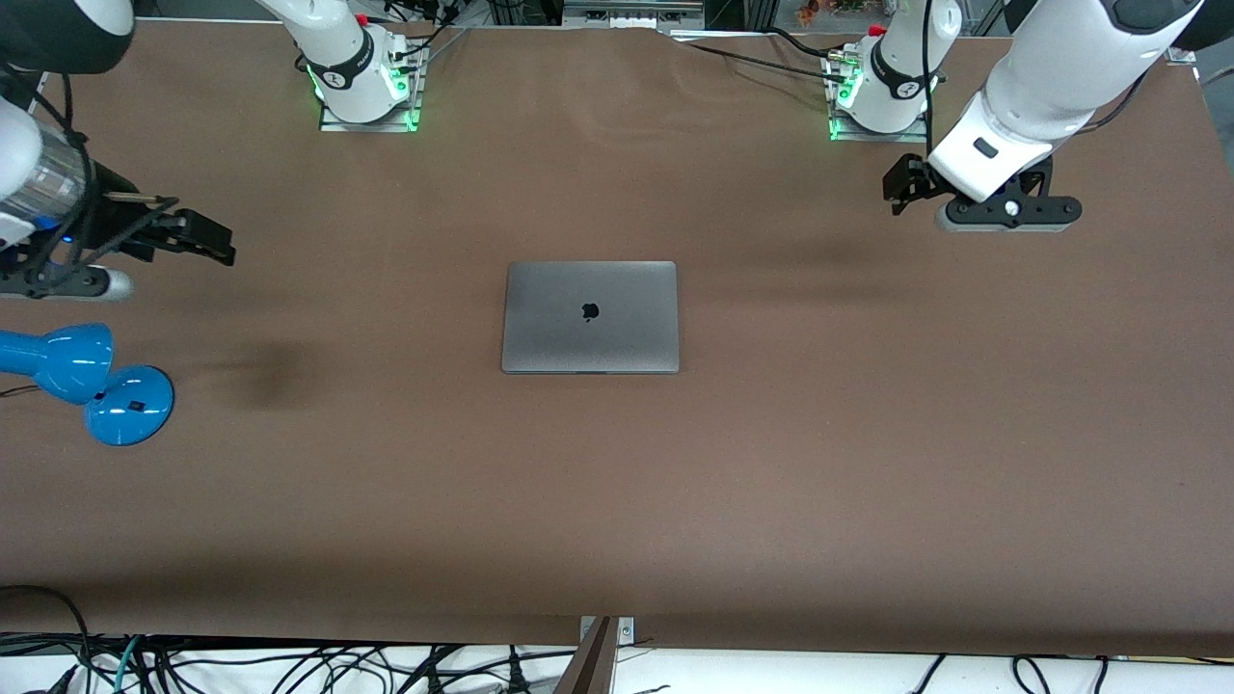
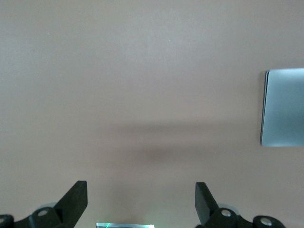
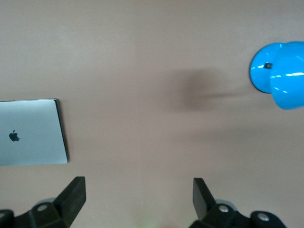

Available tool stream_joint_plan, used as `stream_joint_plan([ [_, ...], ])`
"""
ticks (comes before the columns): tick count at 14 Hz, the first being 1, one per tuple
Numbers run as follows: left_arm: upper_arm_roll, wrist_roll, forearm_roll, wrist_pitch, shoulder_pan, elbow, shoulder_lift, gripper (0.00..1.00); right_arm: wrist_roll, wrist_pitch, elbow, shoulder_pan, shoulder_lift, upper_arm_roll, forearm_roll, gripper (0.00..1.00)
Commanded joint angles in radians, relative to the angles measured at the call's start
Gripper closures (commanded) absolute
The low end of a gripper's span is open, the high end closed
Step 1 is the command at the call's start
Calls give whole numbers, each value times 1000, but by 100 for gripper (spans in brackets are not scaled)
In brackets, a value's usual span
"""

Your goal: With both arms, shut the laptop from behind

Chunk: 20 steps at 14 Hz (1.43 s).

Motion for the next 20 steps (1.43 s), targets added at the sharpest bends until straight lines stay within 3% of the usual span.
stream_joint_plan([
  [1,35,148,-54,3,47,-49,-67,0,-23,-3,-51,-34,-45,4,-2,0],
  [3,163,156,-36,-34,-66,-37,-64,0,-20,-3,-74,-40,-57,4,-7,0],
  [7,213,144,77,-100,-173,76,-23,0,-16,11,-86,-45,-57,4,-8,0],
  [10,341,147,91,-145,-289,172,31,0,-15,24,-85,-43,-59,6,-5,0],
  [14,395,156,76,-176,-303,181,46,0,-15,46,-85,-45,-57,6,-7,0],
  [20,380,156,74,-162,-268,170,48,0,-15,35,-87,-43,-55,7,-30,0],
])
